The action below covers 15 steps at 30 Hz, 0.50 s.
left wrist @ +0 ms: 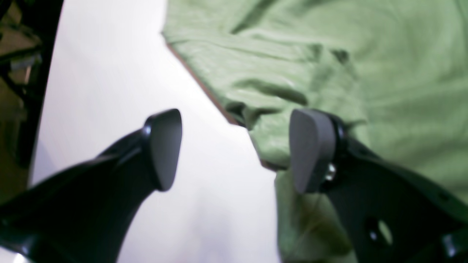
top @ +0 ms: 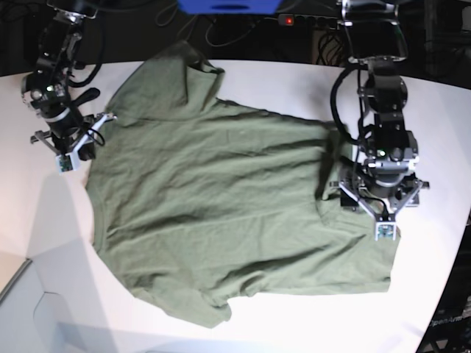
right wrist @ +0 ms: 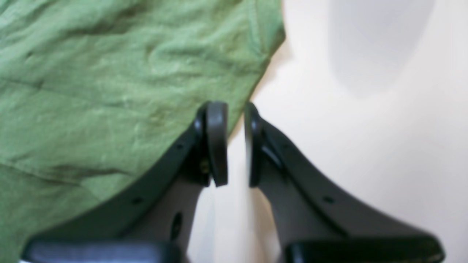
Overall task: Layout the t-shirt on the table in an organized manner, then fold the t-shirt properly
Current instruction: 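Grasp the shirt side with the left gripper and drag it inward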
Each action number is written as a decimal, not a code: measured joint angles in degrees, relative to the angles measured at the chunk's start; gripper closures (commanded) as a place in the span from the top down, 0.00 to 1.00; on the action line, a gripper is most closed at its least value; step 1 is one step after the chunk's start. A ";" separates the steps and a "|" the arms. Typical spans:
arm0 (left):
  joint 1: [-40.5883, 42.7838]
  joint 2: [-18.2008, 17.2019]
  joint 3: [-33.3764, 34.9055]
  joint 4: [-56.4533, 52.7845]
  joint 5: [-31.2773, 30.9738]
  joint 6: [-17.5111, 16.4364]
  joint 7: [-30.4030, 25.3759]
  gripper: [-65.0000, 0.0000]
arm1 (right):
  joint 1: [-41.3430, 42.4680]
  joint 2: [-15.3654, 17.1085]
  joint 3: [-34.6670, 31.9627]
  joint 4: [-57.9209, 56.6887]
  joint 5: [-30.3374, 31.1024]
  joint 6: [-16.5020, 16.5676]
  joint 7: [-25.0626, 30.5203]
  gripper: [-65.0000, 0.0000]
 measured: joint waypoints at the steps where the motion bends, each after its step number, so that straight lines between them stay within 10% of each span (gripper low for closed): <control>1: -0.22 0.68 -0.81 -1.84 0.02 -0.02 -0.94 0.68 | 0.00 0.02 0.00 0.00 0.02 -0.02 0.13 0.15; 15: -4.37 3.10 -0.04 -14.58 -8.48 -0.20 -3.15 0.68 | -0.02 0.13 0.02 0.00 -0.04 -0.02 0.02 0.15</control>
